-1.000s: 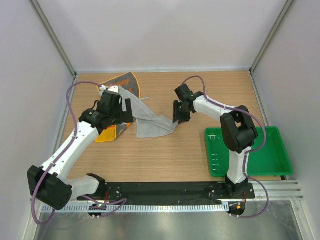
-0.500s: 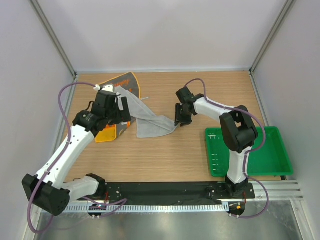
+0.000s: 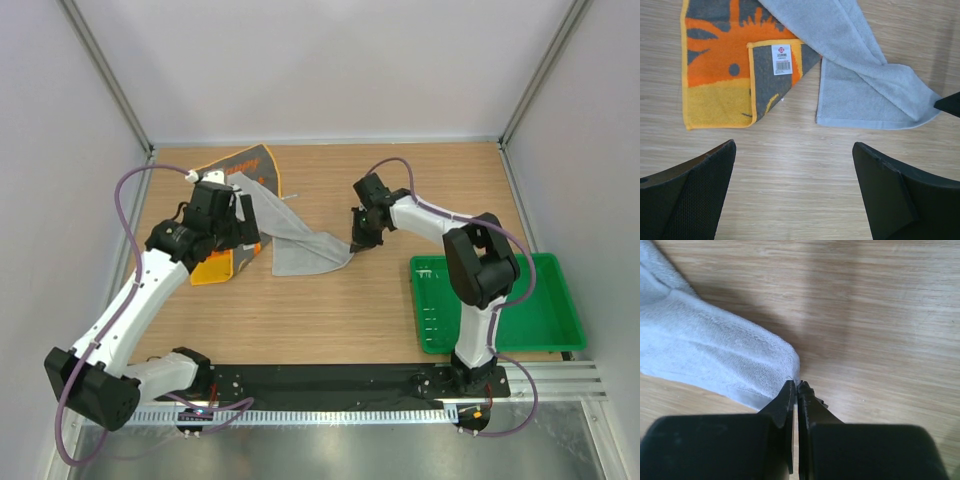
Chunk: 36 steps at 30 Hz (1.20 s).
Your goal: Roll the towels
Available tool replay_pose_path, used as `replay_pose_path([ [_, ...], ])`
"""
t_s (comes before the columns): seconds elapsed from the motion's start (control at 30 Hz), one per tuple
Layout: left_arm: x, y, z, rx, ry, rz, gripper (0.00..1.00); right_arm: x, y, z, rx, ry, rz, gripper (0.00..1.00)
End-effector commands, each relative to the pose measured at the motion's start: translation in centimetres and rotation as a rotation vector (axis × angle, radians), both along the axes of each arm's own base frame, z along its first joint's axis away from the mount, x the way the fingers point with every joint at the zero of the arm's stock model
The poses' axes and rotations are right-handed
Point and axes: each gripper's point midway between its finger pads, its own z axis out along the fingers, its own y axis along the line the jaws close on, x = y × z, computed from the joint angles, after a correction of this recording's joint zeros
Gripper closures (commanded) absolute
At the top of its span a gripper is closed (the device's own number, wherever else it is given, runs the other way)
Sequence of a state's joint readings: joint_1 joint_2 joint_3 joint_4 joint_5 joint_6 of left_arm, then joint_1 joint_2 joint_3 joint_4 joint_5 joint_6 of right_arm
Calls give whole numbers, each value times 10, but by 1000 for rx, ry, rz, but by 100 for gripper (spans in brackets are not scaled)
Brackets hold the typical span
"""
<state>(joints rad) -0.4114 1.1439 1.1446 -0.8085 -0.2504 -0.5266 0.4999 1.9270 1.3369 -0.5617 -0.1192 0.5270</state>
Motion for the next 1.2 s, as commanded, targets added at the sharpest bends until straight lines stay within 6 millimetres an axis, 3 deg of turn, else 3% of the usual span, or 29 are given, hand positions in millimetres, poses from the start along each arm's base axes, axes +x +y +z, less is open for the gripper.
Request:
replay_pose_path([
  [0.0, 14, 9, 25, 25, -58, 47, 0, -1, 5, 54, 54, -94, 47, 99],
  [0.13, 26, 15, 36, 37, -76, 75, 0, -26, 0, 95, 43, -161, 98, 99],
  [0.23, 39, 21, 42, 34, -75, 109, 0, -50, -9, 111, 11, -178, 128, 99],
  [0.37, 59, 28, 44, 19, -66, 140, 0, -86, -43, 143, -8, -246, 94, 99],
  [0.43, 73, 30, 39, 21, -58, 156, 1, -104, -55, 143, -16, -230, 79, 99],
  [0.47, 77, 30, 37, 20, -55, 160, 1, -111, -59, 154, 2, -257, 75, 99],
  [0.53, 92, 25, 25, 9, -37, 167, 2, -121, -72, 149, -34, -245, 55, 99],
  [0.7, 131, -9, -14, -106, 5, 123, 8, -129, -75, 138, -46, -211, 67, 99],
  [0.73, 139, -15, -36, -99, 54, 113, 10, -129, -76, 137, -51, -208, 69, 99],
  [0.77, 149, -20, -31, -106, 41, 99, 11, -129, -76, 137, -53, -207, 72, 99],
  [0.83, 164, -29, -52, -94, 80, 70, 14, -126, -76, 137, -55, -213, 71, 99],
  [0.93, 189, -44, -44, -85, 43, 24, 14, -125, -75, 134, -65, -209, 82, 99],
  [0.97, 193, -50, -64, -62, 85, 7, 14, -124, -75, 134, -69, -206, 83, 99],
  [1.0, 202, -57, -55, -79, 69, -13, 14, -124, -75, 133, -69, -201, 83, 99],
  [1.07, 204, -65, -82, -61, 139, -29, 14, -124, -73, 130, -68, -192, 83, 99],
  [1.17, 218, -72, -84, -25, 132, -27, 13, -123, -72, 127, -67, -187, 81, 99],
])
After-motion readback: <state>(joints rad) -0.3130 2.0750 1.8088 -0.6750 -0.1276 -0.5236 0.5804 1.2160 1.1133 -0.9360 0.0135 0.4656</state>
